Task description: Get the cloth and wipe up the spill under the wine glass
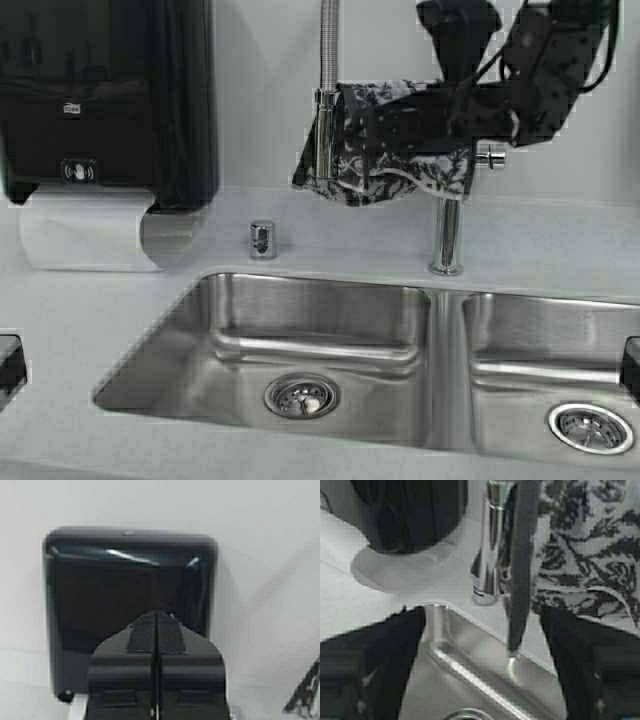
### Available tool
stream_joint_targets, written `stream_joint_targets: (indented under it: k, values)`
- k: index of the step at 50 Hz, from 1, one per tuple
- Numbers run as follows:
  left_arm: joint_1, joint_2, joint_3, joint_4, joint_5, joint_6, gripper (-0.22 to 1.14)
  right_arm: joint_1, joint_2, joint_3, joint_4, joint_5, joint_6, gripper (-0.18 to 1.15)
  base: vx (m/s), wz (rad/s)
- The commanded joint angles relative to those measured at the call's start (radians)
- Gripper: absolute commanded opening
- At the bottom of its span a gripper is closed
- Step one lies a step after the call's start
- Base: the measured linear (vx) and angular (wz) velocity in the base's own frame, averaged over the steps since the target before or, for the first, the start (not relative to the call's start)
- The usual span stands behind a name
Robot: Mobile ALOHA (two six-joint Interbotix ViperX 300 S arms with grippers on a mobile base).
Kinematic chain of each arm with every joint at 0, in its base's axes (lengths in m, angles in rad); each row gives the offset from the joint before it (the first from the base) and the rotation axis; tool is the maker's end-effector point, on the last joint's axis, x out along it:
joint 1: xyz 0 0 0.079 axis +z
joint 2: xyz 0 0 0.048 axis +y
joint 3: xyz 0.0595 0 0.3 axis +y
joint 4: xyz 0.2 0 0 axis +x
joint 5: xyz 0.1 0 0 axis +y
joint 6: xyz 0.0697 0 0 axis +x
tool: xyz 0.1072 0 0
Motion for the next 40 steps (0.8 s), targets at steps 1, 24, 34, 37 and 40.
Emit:
stream_joint_targets:
  k: [1,24,34,37,40]
  values:
    - [0.002,0.006,-0.009,-0.002,-0.005,0.000,0.02,0.003,0.021,-0.041,-0.002,-0.011,0.000,1.01,0.12,0.00]
    - [0.003,0.006,-0.009,-0.002,0.000,0.000,0.03,0.003,0.143,-0.149,-0.002,-0.011,-0.002,1.01,0.09,0.00]
    - [0.003,0.006,-0.009,-0.002,0.000,0.000,0.03,0.003,0.161,-0.181,-0.002,-0.011,-0.002,1.00,0.04,0.00]
    - [0.003,0.006,-0.009,-0.002,0.002,0.000,0.02,0.003,0.163,-0.186,0.000,-0.011,-0.003,0.98,0.03,0.00]
    - [0.003,0.006,-0.009,-0.002,0.000,0.000,0.03,0.003,0.163,-0.187,-0.002,-0.011,-0.008,0.94,0.02,0.00]
